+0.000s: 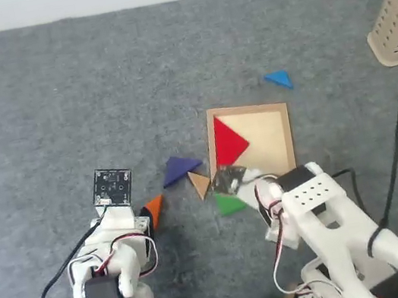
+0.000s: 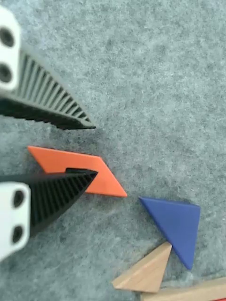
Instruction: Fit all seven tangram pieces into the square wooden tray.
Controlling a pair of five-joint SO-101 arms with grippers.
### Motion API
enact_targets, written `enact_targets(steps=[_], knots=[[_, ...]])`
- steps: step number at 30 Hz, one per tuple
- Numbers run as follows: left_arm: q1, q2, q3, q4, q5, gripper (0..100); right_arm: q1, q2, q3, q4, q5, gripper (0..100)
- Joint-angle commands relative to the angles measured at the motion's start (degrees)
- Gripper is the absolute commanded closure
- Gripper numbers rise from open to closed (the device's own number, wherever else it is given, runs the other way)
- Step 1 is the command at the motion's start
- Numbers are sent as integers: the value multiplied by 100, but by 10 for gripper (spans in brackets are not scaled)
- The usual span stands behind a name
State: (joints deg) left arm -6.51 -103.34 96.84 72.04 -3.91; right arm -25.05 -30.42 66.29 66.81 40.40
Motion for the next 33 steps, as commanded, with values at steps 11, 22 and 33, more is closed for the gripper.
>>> enact_targets(steps=[11,22,33], knots=[[0,-88,-31,35,26,867,48,-259,26,-303,176,685],[0,-88,-31,35,26,867,57,-259,527,-804,176,696],[0,-88,-31,35,26,867,22,-330,-141,-119,70,852]])
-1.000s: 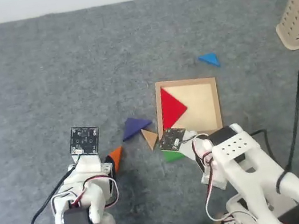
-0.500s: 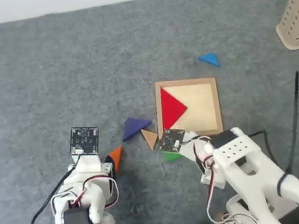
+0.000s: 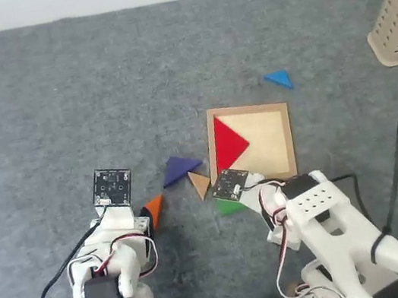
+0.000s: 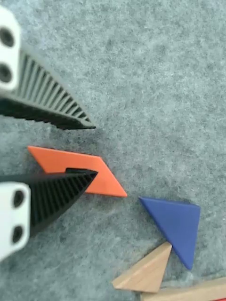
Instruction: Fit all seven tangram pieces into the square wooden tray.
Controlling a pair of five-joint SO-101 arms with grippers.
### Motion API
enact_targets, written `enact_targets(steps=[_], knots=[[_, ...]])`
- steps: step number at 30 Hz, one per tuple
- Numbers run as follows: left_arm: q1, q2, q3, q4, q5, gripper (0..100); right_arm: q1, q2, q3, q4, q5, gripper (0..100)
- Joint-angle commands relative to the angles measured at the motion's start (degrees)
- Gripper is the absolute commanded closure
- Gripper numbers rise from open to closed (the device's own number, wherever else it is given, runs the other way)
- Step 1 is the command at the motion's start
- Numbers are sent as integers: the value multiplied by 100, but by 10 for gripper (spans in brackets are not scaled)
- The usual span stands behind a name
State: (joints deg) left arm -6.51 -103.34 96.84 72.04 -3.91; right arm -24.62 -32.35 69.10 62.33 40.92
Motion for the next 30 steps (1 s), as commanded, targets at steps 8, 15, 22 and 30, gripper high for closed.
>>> enact_targets(steps=[8,15,22,30], knots=[[0,-88,-31,35,26,867,-22,-136,-1380,1068,0,854],[0,-88,-31,35,26,867,-13,-57,-2585,1622,-9,852],[0,-88,-31,35,26,867,-13,699,-3640,1631,-404,854],[0,-88,-31,35,26,867,22,2589,-5248,787,-281,855]])
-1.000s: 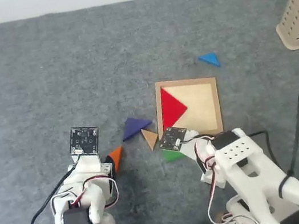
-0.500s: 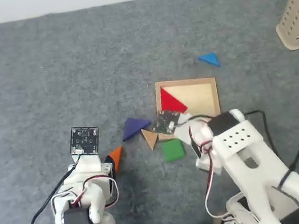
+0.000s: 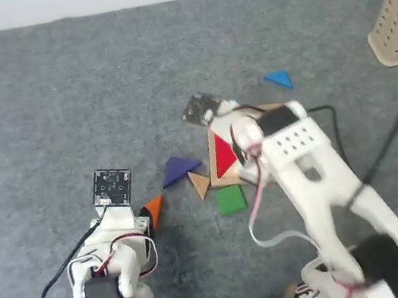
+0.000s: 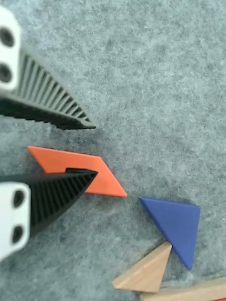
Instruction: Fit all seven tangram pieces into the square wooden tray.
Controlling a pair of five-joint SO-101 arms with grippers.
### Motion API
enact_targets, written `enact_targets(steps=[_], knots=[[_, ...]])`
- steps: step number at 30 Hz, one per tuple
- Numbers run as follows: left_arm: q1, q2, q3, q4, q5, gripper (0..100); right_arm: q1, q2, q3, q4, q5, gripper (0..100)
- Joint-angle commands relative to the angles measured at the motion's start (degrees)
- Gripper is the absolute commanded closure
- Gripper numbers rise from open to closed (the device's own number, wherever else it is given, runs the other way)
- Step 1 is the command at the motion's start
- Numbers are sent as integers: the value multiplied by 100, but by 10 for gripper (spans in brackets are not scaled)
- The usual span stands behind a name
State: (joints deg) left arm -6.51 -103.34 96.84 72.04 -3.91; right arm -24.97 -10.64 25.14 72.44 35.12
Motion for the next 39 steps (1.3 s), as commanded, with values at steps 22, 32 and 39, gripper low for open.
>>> enact_targets(steps=[22,32,39], knots=[[0,-88,-31,35,26,867,681,4066,-4369,295,1916,806],[0,-88,-31,35,26,867,637,4057,-4695,787,1969,695],[0,-88,-31,35,26,867,664,4048,-4747,1059,2330,751]])
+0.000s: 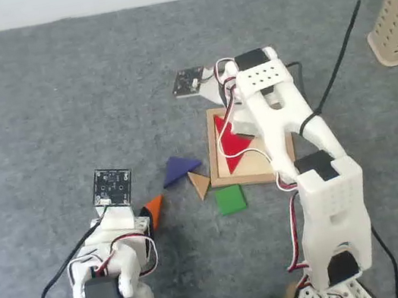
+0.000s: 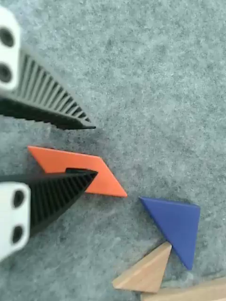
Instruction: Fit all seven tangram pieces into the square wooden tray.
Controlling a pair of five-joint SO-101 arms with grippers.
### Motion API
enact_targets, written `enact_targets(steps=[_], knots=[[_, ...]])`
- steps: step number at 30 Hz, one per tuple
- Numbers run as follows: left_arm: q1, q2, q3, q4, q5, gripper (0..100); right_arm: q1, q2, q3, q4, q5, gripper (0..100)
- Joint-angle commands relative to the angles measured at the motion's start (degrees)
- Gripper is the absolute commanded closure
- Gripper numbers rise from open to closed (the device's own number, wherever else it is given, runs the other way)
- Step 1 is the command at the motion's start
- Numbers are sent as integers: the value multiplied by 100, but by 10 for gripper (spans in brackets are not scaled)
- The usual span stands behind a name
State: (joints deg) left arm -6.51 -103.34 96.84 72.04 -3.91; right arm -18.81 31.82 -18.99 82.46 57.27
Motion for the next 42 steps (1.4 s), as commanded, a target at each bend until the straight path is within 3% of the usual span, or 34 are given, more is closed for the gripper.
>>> enact_targets(steps=[1,4,9,14,25,29,36,42], knots=[[0,-88,-31,35,26,867,48,-224,-334,48,97,769],[0,-88,-31,35,26,867,22,-514,-299,84,-35,822],[0,-88,-31,35,26,867,48,-1200,-299,127,-1503,985],[0,-88,-31,35,26,867,136,-1552,-88,-4,-2840,992],[0,-88,-31,35,26,867,163,-2440,3086,-3459,-4273,993],[0,-88,-31,35,26,867,295,-2554,3587,-4066,-4932,993],[0,-88,-31,35,26,867,382,-2334,3622,-4084,-4958,993],[0,-88,-31,35,26,867,400,-2062,3789,-4075,-4334,993]])
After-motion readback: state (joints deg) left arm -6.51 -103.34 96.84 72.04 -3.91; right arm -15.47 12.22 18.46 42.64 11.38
